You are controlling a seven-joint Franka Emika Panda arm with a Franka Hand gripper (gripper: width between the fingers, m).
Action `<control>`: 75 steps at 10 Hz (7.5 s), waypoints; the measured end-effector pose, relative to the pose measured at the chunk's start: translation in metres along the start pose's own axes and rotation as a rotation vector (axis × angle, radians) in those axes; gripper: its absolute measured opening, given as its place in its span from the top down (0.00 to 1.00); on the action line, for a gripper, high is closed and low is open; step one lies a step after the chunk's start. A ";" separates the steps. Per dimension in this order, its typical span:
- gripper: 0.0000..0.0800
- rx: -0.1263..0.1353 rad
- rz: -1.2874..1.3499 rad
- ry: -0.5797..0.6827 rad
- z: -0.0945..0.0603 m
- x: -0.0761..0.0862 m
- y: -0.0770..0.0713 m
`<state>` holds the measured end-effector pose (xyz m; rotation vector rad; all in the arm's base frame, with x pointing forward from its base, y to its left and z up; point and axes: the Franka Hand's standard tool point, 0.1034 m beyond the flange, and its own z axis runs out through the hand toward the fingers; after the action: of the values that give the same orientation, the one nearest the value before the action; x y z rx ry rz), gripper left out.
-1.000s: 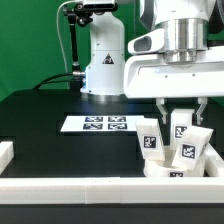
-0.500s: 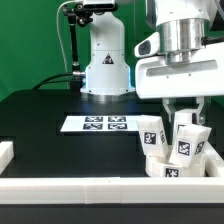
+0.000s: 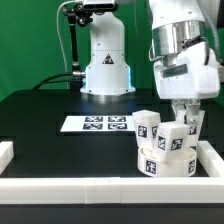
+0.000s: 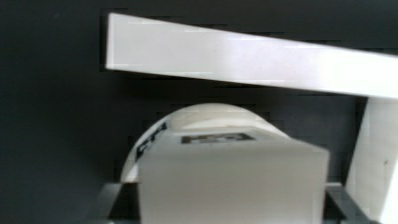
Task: Assemble stool
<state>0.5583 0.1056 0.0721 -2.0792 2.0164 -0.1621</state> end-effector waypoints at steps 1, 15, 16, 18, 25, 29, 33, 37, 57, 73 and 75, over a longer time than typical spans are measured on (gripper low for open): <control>0.57 -0.003 0.071 -0.006 0.000 -0.001 0.000; 0.19 -0.011 -0.528 -0.025 -0.012 -0.017 -0.019; 0.19 -0.011 -0.666 -0.015 -0.013 -0.016 -0.020; 0.19 -0.011 -0.923 -0.003 -0.016 -0.018 -0.024; 0.19 -0.018 -1.449 0.011 -0.023 -0.017 -0.029; 0.19 -0.043 -1.938 0.018 -0.023 -0.017 -0.030; 0.19 -0.076 -2.258 0.028 -0.022 -0.018 -0.024; 0.19 -0.126 -2.570 0.032 -0.018 -0.024 -0.020; 0.55 -0.225 -2.727 0.011 -0.005 0.001 -0.018; 0.57 -0.035 -1.254 0.081 -0.005 -0.014 -0.014; 0.57 -0.028 -1.125 0.077 -0.005 -0.011 -0.014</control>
Offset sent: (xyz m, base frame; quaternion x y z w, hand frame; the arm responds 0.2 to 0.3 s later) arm 0.0000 0.0000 0.0000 0.0000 0.0000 0.0000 1.0000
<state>0.5705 0.1167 0.0810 -2.9727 0.6417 -0.3919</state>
